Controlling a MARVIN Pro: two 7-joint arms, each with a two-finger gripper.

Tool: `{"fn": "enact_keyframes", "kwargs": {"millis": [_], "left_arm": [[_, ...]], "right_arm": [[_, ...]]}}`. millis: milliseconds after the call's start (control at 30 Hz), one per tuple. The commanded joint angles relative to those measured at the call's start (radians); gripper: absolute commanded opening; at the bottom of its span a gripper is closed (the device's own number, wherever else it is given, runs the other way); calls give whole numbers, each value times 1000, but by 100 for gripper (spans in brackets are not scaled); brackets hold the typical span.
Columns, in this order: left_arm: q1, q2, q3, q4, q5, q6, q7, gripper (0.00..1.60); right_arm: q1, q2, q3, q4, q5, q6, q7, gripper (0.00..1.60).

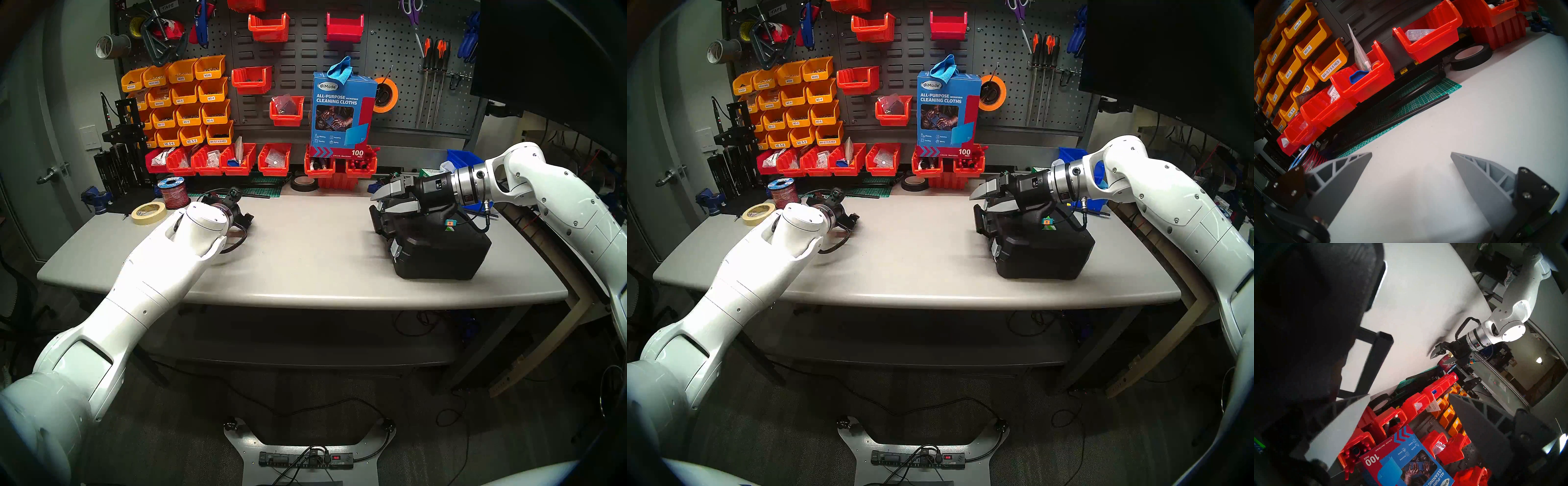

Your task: Open the tool box

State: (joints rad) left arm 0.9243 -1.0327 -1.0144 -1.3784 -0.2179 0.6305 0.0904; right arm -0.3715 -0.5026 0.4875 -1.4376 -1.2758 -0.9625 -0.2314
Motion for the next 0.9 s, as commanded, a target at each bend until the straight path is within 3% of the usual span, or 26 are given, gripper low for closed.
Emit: {"fn": "enact_keyframes", "kwargs": {"millis": [0, 867], "left_arm": [[-14, -2, -3, -9, 1, -3, 0, 160], [-12, -2, -2, -8, -4, -3, 6, 160]], "right_arm": [[48, 4, -31, -3, -36, 3, -9, 160], [140, 38, -177, -5, -157, 3, -43, 160]]}}
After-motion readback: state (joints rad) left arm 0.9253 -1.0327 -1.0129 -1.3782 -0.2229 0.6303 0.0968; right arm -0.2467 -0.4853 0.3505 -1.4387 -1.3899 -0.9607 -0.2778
